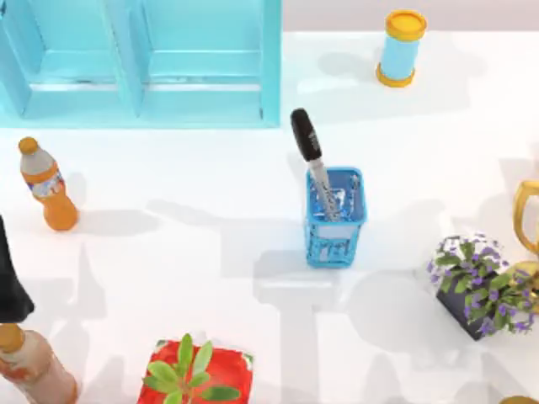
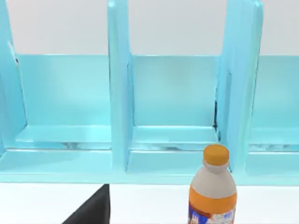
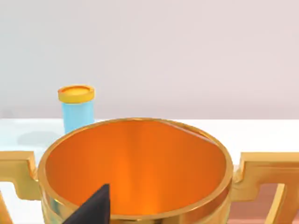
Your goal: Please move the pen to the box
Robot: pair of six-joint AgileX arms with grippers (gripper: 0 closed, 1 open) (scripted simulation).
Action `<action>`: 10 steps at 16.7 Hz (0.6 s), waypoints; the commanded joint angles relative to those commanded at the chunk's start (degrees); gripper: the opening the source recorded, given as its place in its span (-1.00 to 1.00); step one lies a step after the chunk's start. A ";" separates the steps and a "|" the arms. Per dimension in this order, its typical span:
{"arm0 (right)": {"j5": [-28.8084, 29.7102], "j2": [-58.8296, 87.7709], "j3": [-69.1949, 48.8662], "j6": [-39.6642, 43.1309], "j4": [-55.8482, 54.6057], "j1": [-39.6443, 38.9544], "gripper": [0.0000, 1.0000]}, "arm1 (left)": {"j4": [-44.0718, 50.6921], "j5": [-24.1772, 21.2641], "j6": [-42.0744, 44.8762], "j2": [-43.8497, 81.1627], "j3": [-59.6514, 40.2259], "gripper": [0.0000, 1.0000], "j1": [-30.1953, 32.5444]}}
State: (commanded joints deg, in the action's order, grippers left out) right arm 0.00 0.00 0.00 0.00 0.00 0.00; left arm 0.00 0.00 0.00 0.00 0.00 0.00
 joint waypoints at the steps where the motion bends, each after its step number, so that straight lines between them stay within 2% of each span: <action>1: 0.00 0.00 0.00 0.00 0.00 0.00 1.00 | 0.00 0.00 0.00 0.00 0.00 1.00 0.00; 5: -2.10 3.71 -3.47 0.09 0.41 -1.62 1.00 | 0.00 0.00 0.00 0.00 0.00 1.00 0.00; 10: -9.55 21.40 -17.95 0.82 1.91 -7.41 1.00 | 0.00 0.00 0.00 0.00 0.00 1.00 0.00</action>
State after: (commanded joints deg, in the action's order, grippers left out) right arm -9.55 21.40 -17.95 0.82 1.91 -7.41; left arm 0.00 0.00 0.00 0.00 0.00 0.00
